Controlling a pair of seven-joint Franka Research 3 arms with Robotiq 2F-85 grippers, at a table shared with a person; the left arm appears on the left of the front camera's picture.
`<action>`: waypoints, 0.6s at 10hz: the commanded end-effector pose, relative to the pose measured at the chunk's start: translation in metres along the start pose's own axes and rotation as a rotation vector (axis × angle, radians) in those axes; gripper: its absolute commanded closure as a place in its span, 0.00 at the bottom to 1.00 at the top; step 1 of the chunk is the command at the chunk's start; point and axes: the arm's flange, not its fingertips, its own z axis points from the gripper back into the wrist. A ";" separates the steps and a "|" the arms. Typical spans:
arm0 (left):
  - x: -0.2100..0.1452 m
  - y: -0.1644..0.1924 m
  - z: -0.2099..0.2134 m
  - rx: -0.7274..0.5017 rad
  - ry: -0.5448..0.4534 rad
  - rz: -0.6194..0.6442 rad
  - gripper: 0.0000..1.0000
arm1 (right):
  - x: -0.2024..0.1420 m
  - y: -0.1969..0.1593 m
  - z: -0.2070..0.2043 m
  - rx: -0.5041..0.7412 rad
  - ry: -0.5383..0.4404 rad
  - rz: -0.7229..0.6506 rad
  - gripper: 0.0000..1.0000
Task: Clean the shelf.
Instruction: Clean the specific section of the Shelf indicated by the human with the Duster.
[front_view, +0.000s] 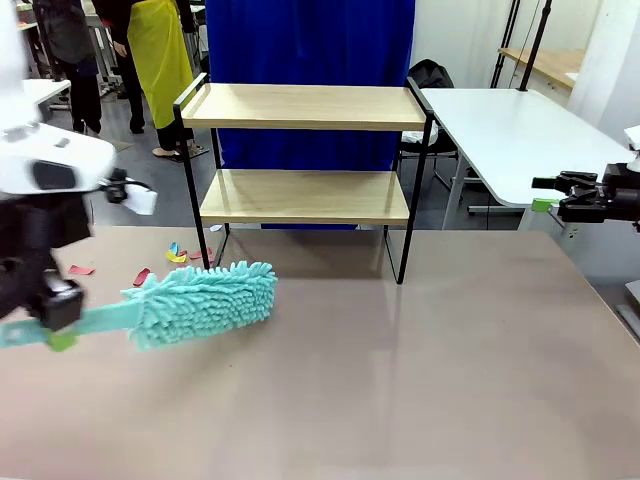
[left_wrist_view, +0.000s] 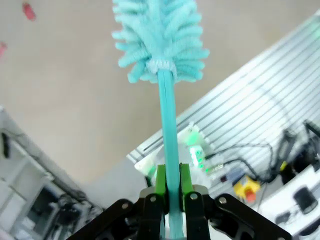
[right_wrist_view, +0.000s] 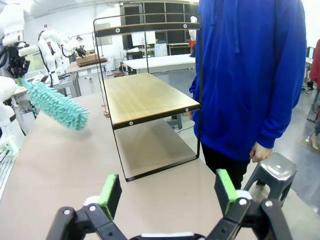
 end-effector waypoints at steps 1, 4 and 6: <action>-0.021 0.013 0.023 -0.005 -0.003 -0.170 0.87 | 0.005 0.000 -0.002 -0.006 0.025 -0.010 0.00; -0.015 0.019 0.037 0.042 0.071 -0.339 0.87 | 0.005 0.000 -0.002 -0.006 0.025 -0.010 0.00; -0.029 0.009 0.030 0.013 0.046 -0.231 0.87 | 0.005 0.000 -0.002 -0.006 0.025 -0.010 0.00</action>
